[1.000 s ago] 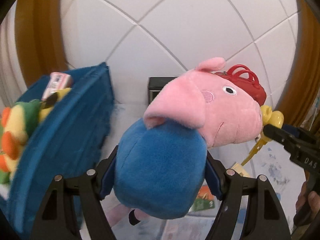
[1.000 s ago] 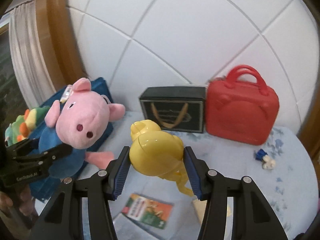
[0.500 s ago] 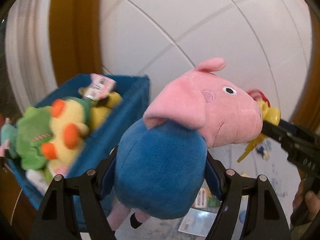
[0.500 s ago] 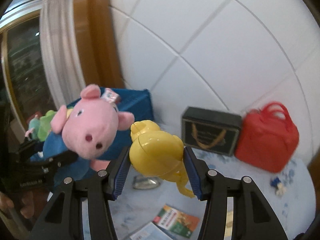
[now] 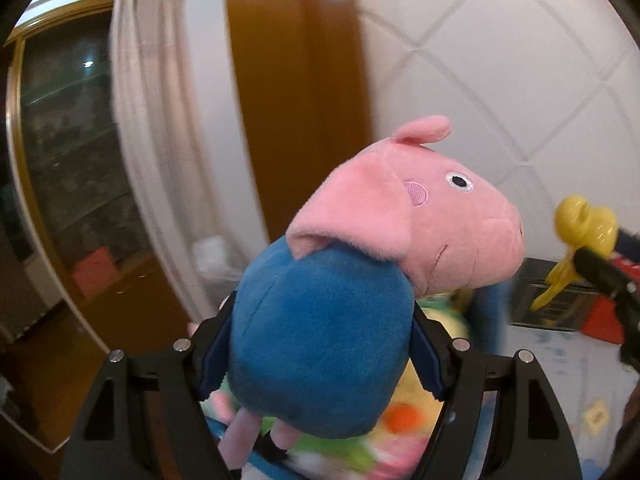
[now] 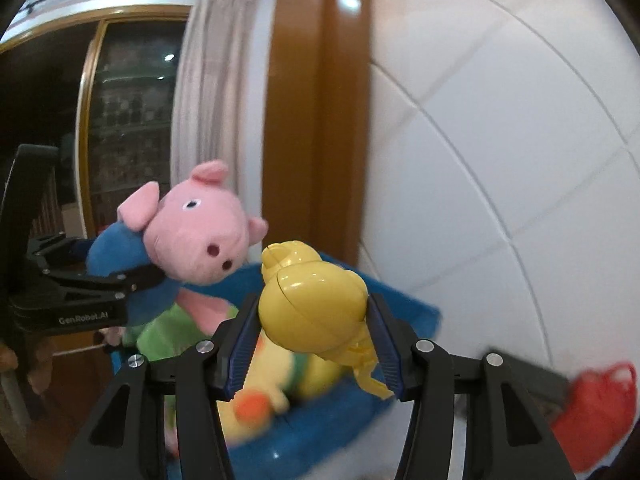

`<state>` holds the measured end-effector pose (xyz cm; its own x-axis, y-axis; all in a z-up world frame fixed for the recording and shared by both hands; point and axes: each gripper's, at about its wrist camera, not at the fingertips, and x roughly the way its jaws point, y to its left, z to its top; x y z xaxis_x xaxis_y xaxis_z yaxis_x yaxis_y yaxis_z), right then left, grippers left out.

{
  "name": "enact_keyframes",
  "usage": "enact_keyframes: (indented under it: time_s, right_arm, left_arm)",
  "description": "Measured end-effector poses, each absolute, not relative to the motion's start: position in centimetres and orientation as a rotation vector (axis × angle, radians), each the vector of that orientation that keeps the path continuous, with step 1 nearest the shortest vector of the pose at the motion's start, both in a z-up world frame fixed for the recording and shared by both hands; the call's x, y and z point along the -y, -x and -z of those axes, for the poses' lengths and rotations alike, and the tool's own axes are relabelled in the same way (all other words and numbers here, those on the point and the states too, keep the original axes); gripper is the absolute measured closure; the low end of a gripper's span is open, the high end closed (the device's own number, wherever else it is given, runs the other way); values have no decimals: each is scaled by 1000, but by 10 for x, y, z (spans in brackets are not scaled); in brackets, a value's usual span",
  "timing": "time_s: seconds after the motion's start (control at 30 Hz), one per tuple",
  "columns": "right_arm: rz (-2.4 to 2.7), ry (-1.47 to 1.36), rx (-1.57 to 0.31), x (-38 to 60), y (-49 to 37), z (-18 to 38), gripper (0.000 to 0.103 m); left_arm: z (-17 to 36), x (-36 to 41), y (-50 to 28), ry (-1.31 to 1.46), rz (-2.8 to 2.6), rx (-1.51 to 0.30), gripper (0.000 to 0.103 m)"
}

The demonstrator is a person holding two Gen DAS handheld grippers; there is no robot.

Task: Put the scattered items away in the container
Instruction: 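Carry the pig plush and duck toy over the crate and open both grippers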

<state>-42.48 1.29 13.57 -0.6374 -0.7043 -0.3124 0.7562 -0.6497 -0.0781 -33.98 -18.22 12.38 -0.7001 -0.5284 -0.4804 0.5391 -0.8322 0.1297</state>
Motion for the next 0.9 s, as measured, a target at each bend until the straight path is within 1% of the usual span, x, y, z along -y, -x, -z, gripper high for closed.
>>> enact_keyframes:
  time_s: [0.07, 0.2, 0.3, 0.33, 0.37, 0.4, 0.43, 0.47, 0.5, 0.53, 0.6, 0.67, 0.73, 0.9]
  right_arm:
    - [2269, -323, -291, 27, 432, -130, 50]
    - [2264, -403, -345, 92, 458, -107, 50]
    - [2265, -504, -388, 129, 484, -82, 50]
    - [2267, -533, -394, 134, 490, -75, 50]
    - [2268, -561, -401, 140, 497, -68, 50]
    - [2269, -590, -407, 145, 504, -61, 46]
    - [2270, -617, -413, 150, 510, -55, 36]
    - [2280, -625, -418, 151, 513, -51, 28]
    - [2291, -632, -424, 151, 517, -47, 13]
    - [2300, -639, -428, 152, 520, -43, 9]
    - [2301, -648, -415, 146, 523, -37, 9]
    - [2312, -648, -411, 143, 522, -35, 7]
    - [2323, -647, -404, 140, 521, -40, 1]
    - [2321, -638, -340, 120, 501, -52, 0]
  left_arm:
    - [-116, 214, 350, -715, 2428, -23, 28]
    - [-82, 259, 390, -843, 2384, -10, 27]
    - [-50, 274, 421, -922, 2395, -11, 16]
    - [-44, 276, 427, -917, 2398, 8, 13]
    - [-41, 279, 433, -926, 2402, 12, 12]
    - [-38, 281, 437, -936, 2406, 14, 9]
    - [-35, 283, 440, -950, 2415, 1, 4]
    - [-32, 285, 442, -961, 2422, -9, 2]
    - [-30, 285, 444, -961, 2421, -7, 0]
    - [-29, 286, 444, -960, 2418, -4, 0]
    - [-27, 292, 445, -957, 2419, -16, 0]
    - [-30, 294, 439, -958, 2419, -48, 0]
    - [-34, 292, 429, -938, 2434, -75, 0]
    - [-46, 281, 411, -910, 2471, -106, 0]
